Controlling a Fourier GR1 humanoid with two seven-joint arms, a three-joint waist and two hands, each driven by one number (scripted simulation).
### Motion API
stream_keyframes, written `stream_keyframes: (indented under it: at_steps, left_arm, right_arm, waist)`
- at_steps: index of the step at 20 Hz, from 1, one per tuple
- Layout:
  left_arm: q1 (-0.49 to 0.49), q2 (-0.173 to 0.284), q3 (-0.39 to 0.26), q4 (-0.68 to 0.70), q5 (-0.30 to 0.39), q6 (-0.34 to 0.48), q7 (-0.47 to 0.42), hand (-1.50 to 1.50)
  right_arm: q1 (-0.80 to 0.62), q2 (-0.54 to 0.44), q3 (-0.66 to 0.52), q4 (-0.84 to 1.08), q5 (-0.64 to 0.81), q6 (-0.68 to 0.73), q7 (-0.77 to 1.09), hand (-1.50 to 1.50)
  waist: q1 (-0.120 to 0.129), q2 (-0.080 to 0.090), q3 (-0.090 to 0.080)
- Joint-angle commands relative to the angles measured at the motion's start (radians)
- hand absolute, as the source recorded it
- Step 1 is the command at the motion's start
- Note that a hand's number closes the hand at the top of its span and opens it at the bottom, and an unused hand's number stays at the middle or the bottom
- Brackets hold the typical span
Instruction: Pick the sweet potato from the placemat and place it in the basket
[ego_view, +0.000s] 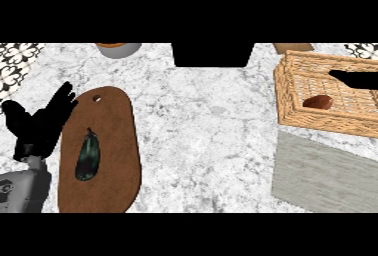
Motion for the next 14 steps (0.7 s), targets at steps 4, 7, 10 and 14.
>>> stream_keyframes:
  at_steps: [4,7,10,14]
  left_arm:
    - [0.01,-0.025,-0.013,0.042,-0.03,0.022,-0.049,0.0]
    - [-0.049,0.029,0.022,0.02,0.009,-0.006,0.018,0.0]
    - [0.018,-0.03,-0.019,-0.008,-0.023,0.023,-0.018,0.0]
    - [-0.001,-0.024,-0.005,0.031,-0.005,0.007,-0.022,0.0]
  right_arm:
    - [-0.056,-0.035,-0.177,0.038,-0.182,-0.033,0.046,-1.5]
    - [0.011,-0.075,-0.291,0.019,-0.295,0.002,0.029,-1.5]
    - [0.002,-0.164,-0.35,0.12,-0.367,0.06,0.056,-1.5]
    - [0.076,-0.343,-0.44,0.237,-0.495,0.295,0.023,-1.5]
  waist:
    - [-0.007,0.0,0.0]
    - [-0.022,-0.003,0.001]
    - [-0.006,-0.002,0.0]
    - [-0.011,-0.001,0.0]
